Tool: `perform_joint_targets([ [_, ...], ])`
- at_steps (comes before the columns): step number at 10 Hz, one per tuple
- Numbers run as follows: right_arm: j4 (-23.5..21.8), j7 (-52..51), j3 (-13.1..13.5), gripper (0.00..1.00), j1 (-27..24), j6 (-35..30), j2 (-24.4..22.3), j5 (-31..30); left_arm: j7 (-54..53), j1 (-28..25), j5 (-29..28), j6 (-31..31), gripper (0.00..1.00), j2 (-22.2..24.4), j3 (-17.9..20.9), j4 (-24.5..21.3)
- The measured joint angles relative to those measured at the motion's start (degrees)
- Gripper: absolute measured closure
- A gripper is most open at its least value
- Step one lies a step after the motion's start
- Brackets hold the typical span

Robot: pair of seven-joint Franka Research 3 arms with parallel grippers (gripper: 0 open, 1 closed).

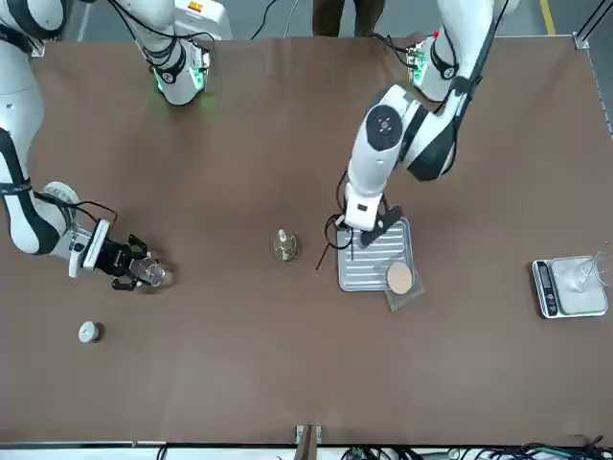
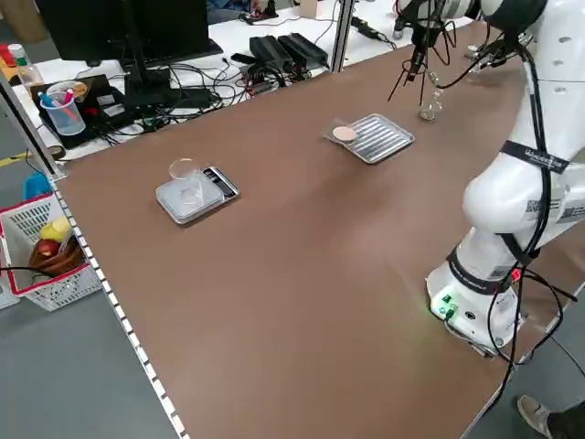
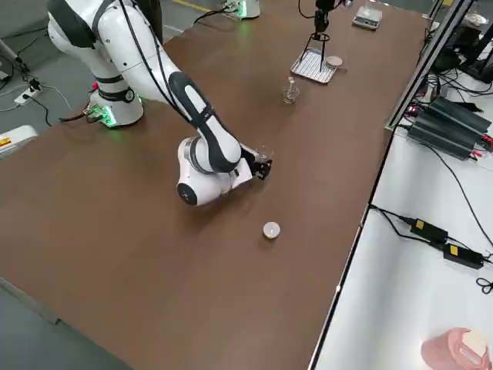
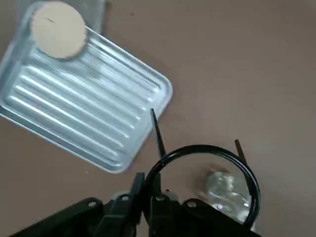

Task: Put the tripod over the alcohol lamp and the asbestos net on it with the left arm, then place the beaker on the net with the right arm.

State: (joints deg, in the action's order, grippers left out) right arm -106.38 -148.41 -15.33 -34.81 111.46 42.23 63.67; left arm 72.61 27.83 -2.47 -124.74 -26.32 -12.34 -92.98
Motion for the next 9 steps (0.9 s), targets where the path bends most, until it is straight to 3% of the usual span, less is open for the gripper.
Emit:
perform_joint_targets([
  [5, 0.1, 0.0, 0.1, 0.42, 0.0, 0.0, 0.0, 0.0, 5.6, 8.1, 0.0, 0.8, 0.92, -7.0, 0.0, 10.1],
  [9, 0.2, 0.0, 0.4, 0.42, 0.0, -0.2, 0.0, -0.2, 8.5, 10.4, 0.0, 1.0, 0.92, -10.6, 0.0, 12.6],
])
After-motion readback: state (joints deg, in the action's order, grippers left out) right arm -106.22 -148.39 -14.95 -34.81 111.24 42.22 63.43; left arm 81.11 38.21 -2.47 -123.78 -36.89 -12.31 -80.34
